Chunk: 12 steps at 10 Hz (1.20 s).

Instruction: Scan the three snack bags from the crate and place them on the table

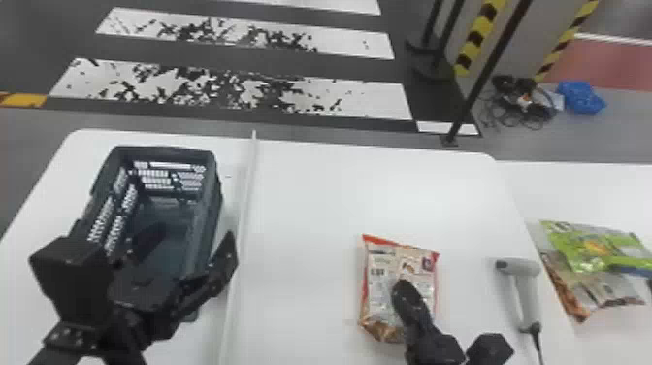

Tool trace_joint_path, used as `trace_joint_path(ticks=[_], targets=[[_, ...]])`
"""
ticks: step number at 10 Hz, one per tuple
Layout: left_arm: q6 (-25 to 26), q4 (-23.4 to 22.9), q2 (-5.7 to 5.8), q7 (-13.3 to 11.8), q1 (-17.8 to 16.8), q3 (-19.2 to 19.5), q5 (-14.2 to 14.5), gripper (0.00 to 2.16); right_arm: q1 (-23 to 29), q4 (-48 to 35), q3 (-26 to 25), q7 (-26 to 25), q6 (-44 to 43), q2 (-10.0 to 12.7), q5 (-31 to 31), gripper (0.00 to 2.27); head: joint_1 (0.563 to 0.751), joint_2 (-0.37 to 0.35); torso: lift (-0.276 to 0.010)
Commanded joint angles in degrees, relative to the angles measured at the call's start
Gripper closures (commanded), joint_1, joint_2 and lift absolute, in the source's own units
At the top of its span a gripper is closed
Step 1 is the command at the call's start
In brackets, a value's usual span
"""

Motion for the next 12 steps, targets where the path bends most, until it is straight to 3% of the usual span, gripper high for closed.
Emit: trace_joint_path(ticks=[1,3,7,10,11,12], targets=[[-0.6,-0.13,0.06,0.0,0.26,0.08,0.0,0.08,-0.34,1.43,-1.46,-0.42,-0.69,-0.06,1.69,2.22,0.695,-0.136,-0.037],[-0.78,-0.31,0.32,0.0,0.34,0.43,0.0,0.08,-0.34,2.31,-4.27,-0.42,-1.22,-1.02,3.54,2.22,0.695,-0.159,-0.037],[-0.96,-0.13,0.59,0.0,-0.36,0.78,0.09,0.08,-0.51,3.1,-9.45,3.18,-1.75,-5.33,3.63,2.22,0.695,-0.257,-0.037],[-0.6,0.22,0.5,0.0,-1.41,0.52,0.09,0.08,1.69,0.99,-9.54,5.73,-7.02,-5.33,2.04,2.12,0.695,-0.287,-0.037],[-0.6,0.13,0.59,0.0,-1.68,0.69,0.09,0.08,5.38,-5.25,-9.63,5.65,-7.55,-5.15,1.69,1.5,0.695,-0.288,-0.037],[-0.78,0.13,0.76,0.0,-1.94,0.96,0.09,0.08,8.8,-10.7,-9.63,5.47,-9.83,-5.15,1.96,0.22,0.695,-0.285,-0.037]])
